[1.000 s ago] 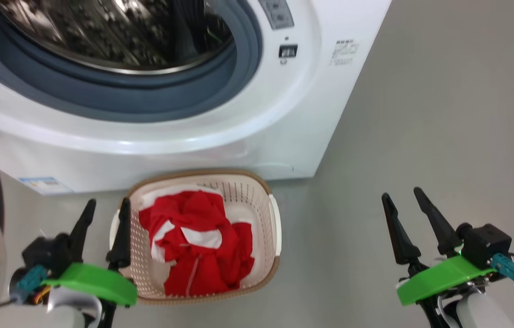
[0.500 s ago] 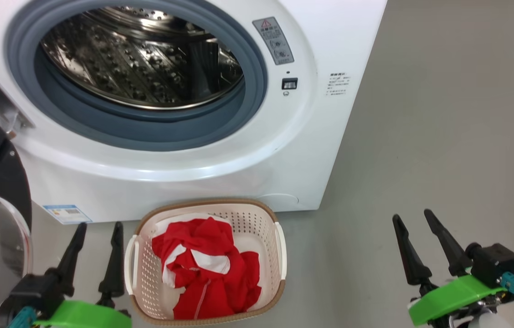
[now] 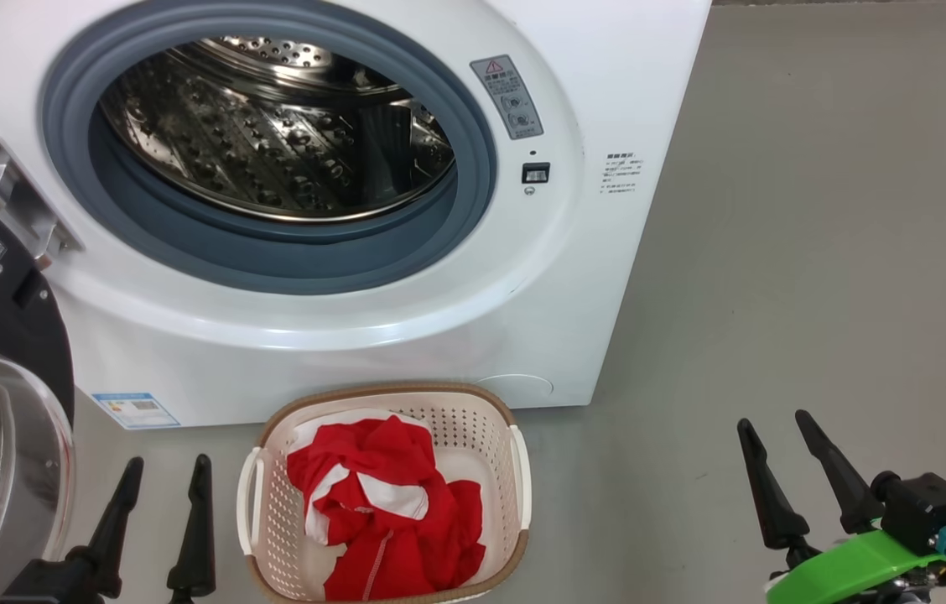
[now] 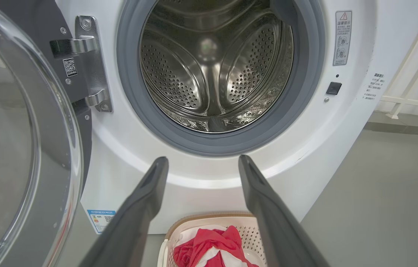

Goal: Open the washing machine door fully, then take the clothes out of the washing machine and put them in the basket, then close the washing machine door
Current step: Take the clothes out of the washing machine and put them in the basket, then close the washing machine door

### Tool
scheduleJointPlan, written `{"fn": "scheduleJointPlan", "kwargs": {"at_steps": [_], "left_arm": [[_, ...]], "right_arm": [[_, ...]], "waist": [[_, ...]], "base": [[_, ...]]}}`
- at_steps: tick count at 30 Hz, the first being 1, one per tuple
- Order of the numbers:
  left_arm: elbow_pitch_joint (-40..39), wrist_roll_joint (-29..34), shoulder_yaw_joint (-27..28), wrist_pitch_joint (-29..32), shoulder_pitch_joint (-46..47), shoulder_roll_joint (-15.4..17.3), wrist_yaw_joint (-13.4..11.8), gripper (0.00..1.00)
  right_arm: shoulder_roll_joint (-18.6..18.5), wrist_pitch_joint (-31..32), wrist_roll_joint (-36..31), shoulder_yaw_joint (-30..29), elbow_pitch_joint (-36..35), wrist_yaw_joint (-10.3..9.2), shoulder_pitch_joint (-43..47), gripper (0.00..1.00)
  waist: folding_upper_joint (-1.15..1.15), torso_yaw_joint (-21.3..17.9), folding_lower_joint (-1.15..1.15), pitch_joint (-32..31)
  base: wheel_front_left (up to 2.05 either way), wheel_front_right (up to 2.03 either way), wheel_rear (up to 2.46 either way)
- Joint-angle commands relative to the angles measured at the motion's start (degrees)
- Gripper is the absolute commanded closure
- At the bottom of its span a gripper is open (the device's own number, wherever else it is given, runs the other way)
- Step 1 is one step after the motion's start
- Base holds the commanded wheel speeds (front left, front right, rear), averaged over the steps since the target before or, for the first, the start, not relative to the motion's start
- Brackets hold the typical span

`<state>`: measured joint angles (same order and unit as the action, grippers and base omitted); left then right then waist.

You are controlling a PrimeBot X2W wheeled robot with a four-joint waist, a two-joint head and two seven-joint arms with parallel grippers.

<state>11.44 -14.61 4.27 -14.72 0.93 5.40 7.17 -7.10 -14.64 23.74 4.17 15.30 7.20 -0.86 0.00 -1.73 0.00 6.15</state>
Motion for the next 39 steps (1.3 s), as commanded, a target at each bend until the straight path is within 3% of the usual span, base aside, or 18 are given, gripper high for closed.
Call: {"fn": "scheduleJointPlan", "kwargs": {"at_steps": [1,21,39], "left_arm": [[-1.79,0.14,2.29,-0.28,0.29,0.54,0.32,0.00],[-3.22,1.12,1.96,-0.28,-0.82,0.36,0.32,0.00],[-3.98,1.23,1.22,-0.28,-1.47,0.32,0.32,0.00]], "right_arm": [[-0.91,-0.36,0.52,0.83,-1.51,0.29,0.42,0.00],[-1.00,-0.36,0.09,0.65,-1.91,0.29,0.68,0.00],[-1.06,-0.36,0.06,0.84,-1.80,0.29,0.93,0.00]], "waist": [[0.00,0.01,0.00,0.01],[0.00,-0.12,0.00,0.05],[0.00,0.20,0.00,-0.29]], "base": [[0.00,0.00,0.00],[-0.05,0.05,0.00],[-1.07,1.07,0.00]]}}
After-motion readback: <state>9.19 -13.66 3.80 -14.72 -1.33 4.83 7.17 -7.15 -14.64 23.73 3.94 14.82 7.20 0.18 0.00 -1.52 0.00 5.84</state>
